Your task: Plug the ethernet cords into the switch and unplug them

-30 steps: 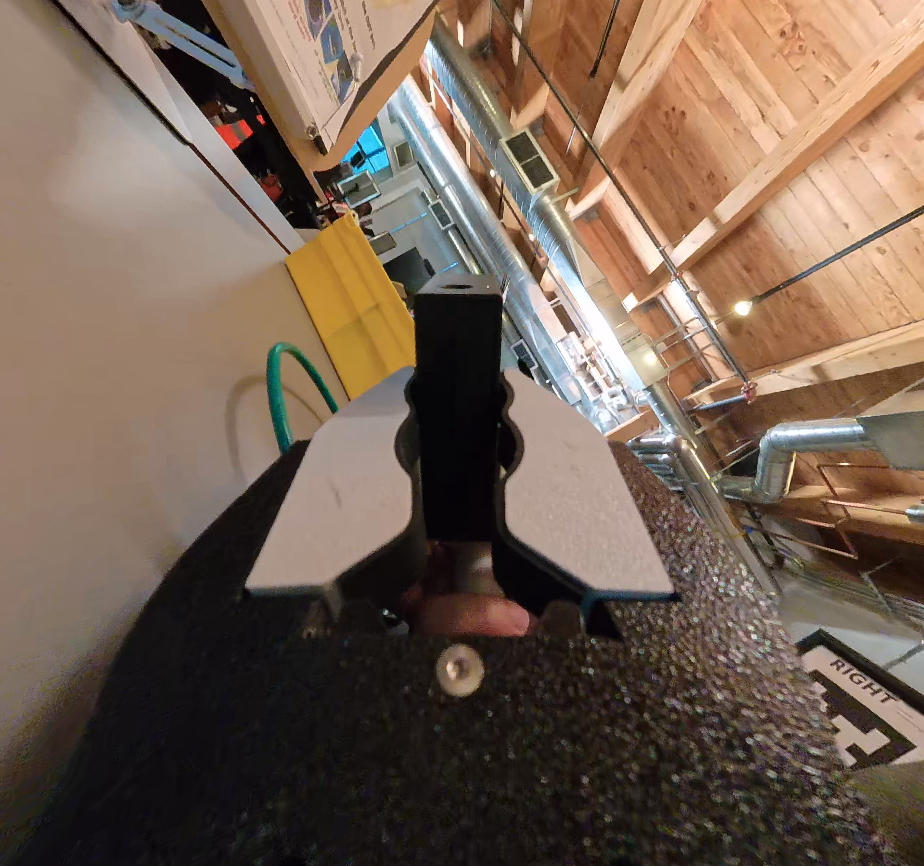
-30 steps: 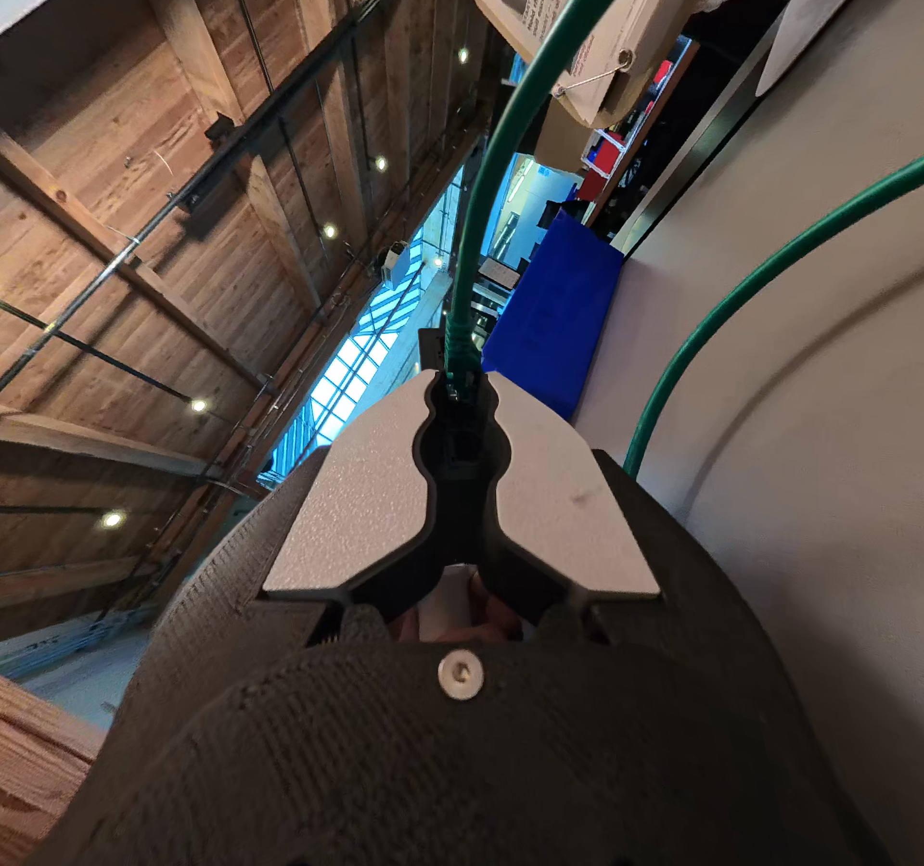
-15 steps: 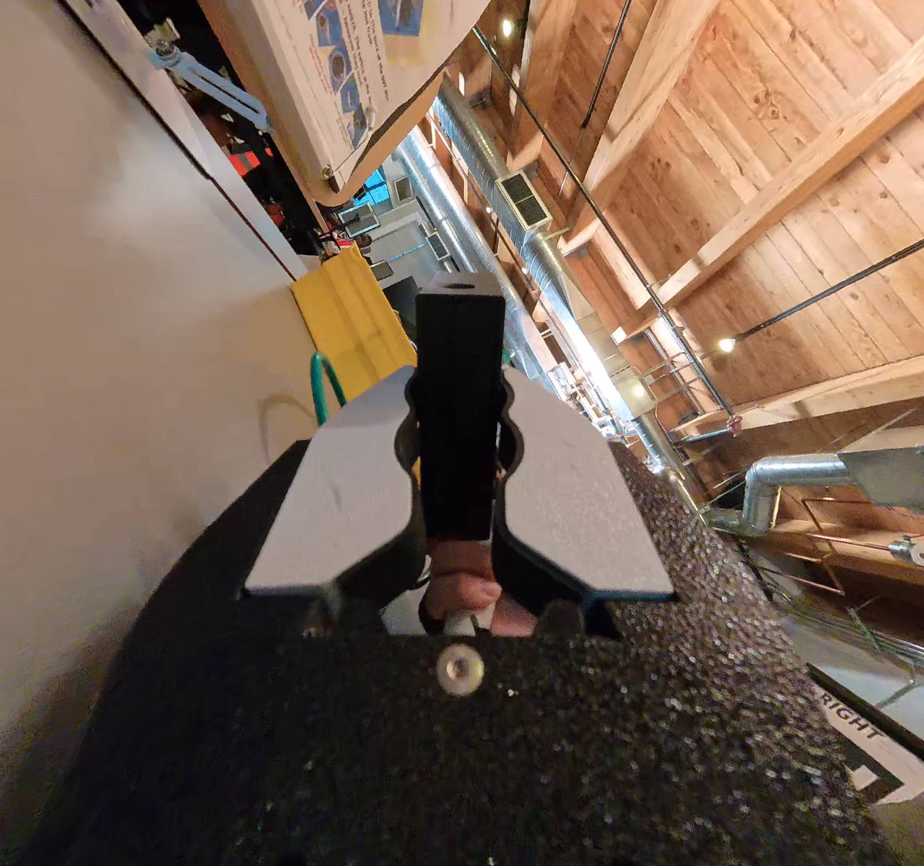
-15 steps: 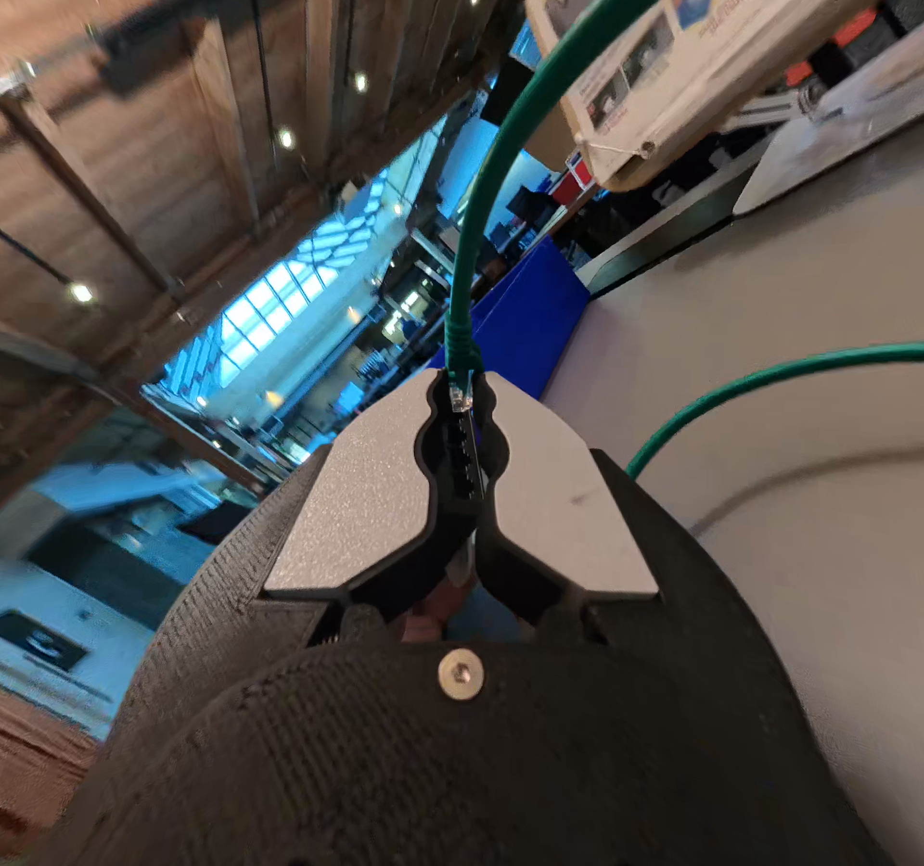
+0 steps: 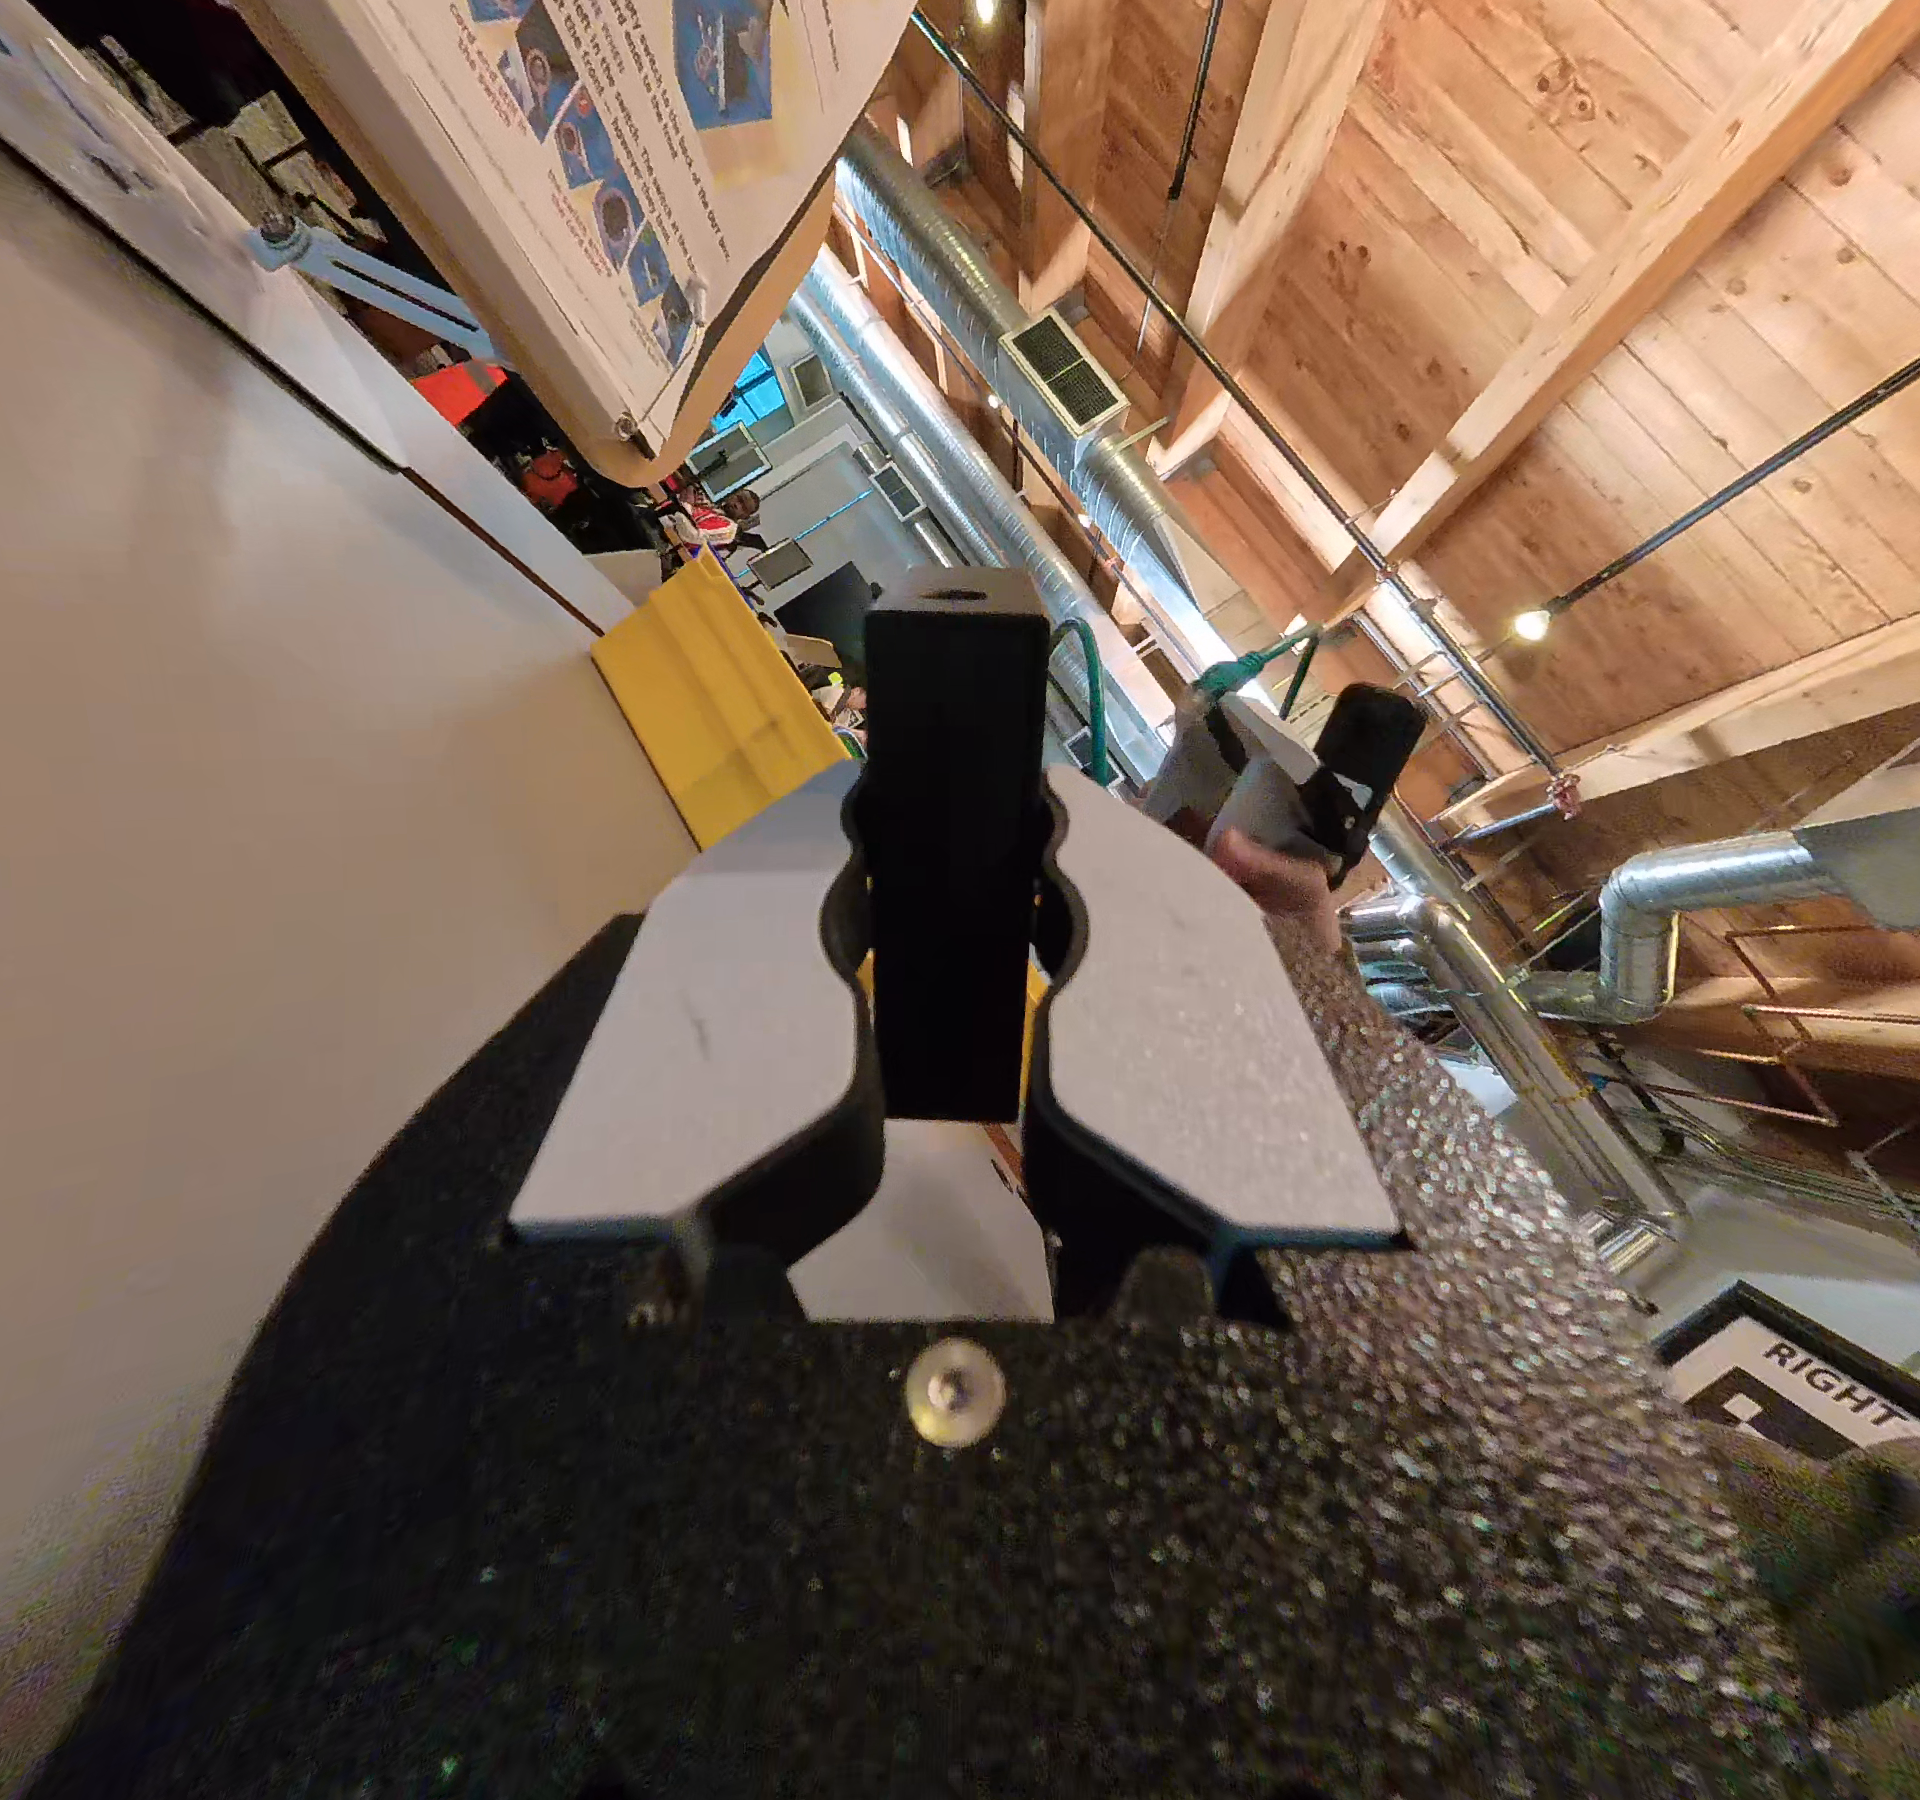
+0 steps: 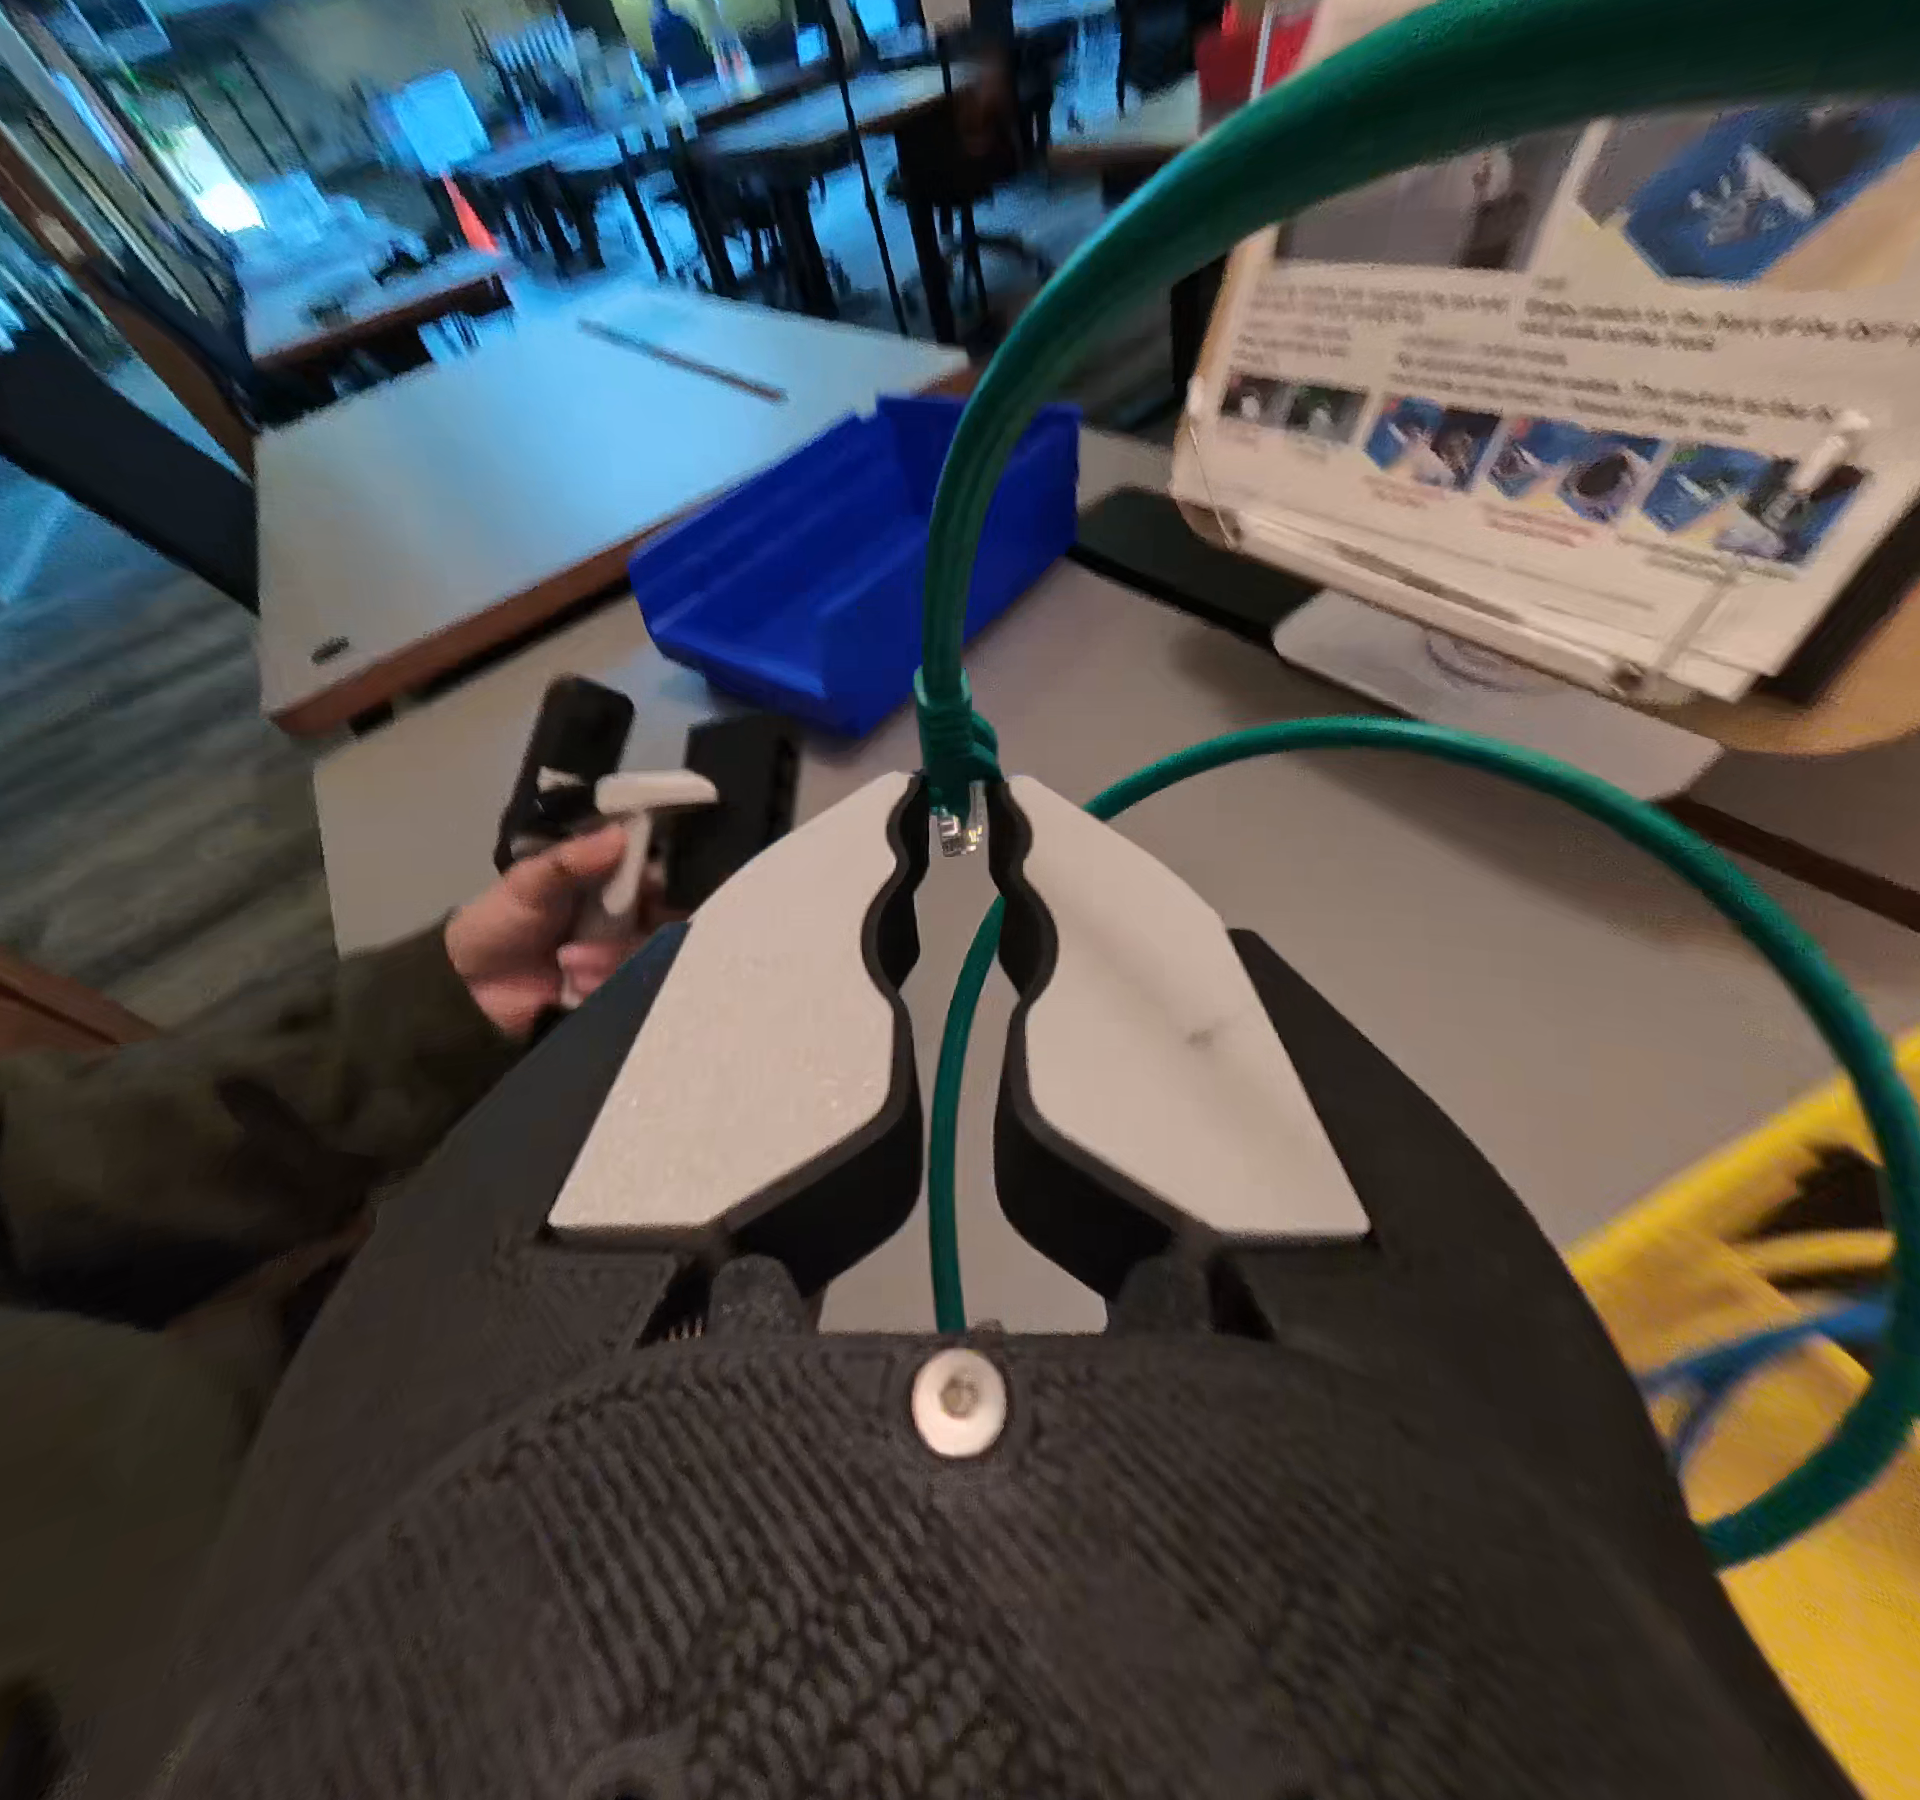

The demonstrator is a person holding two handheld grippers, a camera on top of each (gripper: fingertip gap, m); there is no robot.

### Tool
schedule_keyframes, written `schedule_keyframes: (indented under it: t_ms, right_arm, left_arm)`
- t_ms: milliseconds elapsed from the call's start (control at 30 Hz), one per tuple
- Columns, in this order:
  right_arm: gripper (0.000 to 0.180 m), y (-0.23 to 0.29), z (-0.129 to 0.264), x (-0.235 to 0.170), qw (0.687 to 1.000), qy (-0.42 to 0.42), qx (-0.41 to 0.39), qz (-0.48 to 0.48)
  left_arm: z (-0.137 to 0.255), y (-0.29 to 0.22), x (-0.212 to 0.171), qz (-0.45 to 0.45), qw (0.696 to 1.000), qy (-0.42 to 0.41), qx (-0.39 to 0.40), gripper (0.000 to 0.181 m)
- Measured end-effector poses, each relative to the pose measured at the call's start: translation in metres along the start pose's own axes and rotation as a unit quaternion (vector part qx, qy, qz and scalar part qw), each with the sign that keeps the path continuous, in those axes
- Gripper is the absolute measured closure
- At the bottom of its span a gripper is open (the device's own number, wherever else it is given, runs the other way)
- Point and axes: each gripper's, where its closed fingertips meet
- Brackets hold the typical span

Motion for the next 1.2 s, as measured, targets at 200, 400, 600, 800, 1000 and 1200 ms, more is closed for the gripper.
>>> schedule_keyframes:
  t_ms: [200, 400, 600, 800, 1000, 1200]
  right_arm:
    - [0.168, -0.083, 0.051, -0.024, 0.979, 0.183, -0.072, 0.048]
    - [0.168, -0.141, 0.076, -0.084, 0.938, 0.336, -0.088, 0.023]
    - [0.16, -0.162, 0.077, -0.16, 0.901, 0.427, -0.072, -0.018]
    - [0.115, -0.168, 0.081, -0.155, 0.909, 0.401, -0.112, -0.004]
    - [0.1, -0.128, 0.113, -0.099, 0.91, 0.376, -0.146, 0.093]
    - [0.116, -0.002, 0.023, -0.057, 0.984, 0.121, 0.009, 0.133]
  left_arm:
    - [0.002, -0.001, -0.003, 0.004, 1.0, 0.009, -0.006, 0.154]
    - [0.003, 0.001, -0.012, 0.006, 1.0, 0.017, -0.005, 0.154]
    - [0.004, 0.002, -0.024, 0.012, 0.999, 0.034, -0.002, 0.154]
    - [0.005, 0.006, -0.039, 0.029, 0.997, 0.064, 0.009, 0.154]
    - [0.003, 0.011, -0.048, 0.041, 0.995, 0.087, 0.015, 0.154]
    - [-0.008, 0.0, -0.061, -0.005, 0.991, 0.131, -0.019, 0.154]
Point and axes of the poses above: each gripper's, where its closed fingertips meet, z back along the fingers, x out of its top, y = z × x across the jaws, and after that the axes turned 5 degrees about -y, right-handed
